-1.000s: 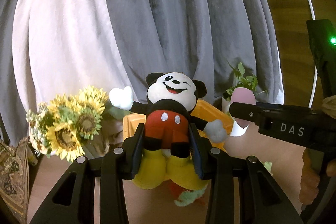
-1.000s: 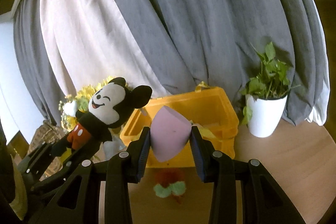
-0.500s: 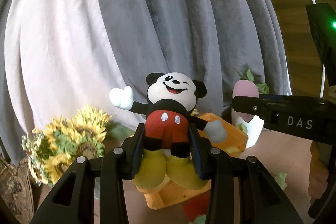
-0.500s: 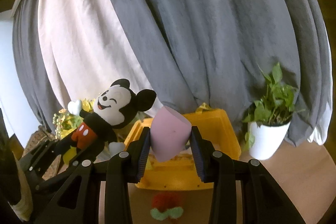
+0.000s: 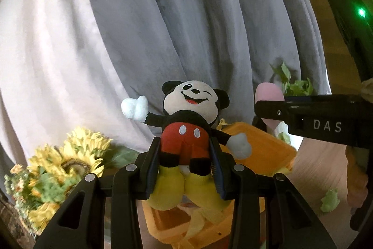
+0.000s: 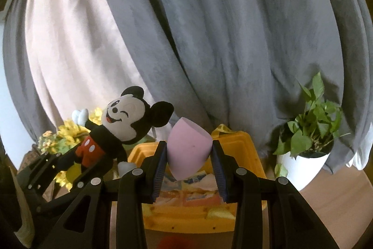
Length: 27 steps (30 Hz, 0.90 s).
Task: Organize soft objects
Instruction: 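Lift and carry the Mickey plush with both tools over the orange crate, then open both tools releasing the Mickey plush into the crate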
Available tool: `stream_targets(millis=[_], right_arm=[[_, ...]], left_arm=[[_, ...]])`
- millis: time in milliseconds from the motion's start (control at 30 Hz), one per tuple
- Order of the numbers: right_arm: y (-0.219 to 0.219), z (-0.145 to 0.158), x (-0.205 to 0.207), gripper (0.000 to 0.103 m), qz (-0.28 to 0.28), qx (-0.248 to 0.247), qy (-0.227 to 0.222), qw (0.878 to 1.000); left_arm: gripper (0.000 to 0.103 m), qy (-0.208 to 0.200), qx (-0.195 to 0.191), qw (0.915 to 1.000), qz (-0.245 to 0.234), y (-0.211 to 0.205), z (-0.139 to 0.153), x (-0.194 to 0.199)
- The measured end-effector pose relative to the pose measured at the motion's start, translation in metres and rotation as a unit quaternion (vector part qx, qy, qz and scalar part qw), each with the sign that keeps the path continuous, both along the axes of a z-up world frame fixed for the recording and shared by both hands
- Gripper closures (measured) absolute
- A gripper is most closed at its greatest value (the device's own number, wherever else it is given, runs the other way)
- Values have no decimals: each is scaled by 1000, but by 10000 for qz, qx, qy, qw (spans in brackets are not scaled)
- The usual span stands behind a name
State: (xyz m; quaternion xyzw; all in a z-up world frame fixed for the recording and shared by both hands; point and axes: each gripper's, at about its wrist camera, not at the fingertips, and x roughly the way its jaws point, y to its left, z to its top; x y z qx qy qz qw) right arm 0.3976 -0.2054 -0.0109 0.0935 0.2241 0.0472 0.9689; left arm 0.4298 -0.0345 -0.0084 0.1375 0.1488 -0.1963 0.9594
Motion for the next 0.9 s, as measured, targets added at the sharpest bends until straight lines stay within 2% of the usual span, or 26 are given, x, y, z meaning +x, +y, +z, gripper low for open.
stream_targets(millis=[333, 600, 900], right_arm=[[-4, -25, 41, 64, -204, -27, 354, 9992], [-13, -56, 75, 64, -342, -149, 910, 9952], [-21, -85, 97, 64, -471, -322, 1456, 9877]], left_arm=[[63, 476, 373, 9977, -298, -17, -36, 50], [63, 838, 691, 9927, -516, -31, -58, 68], [63, 1428, 1256, 9779, -871, -48, -84, 86]])
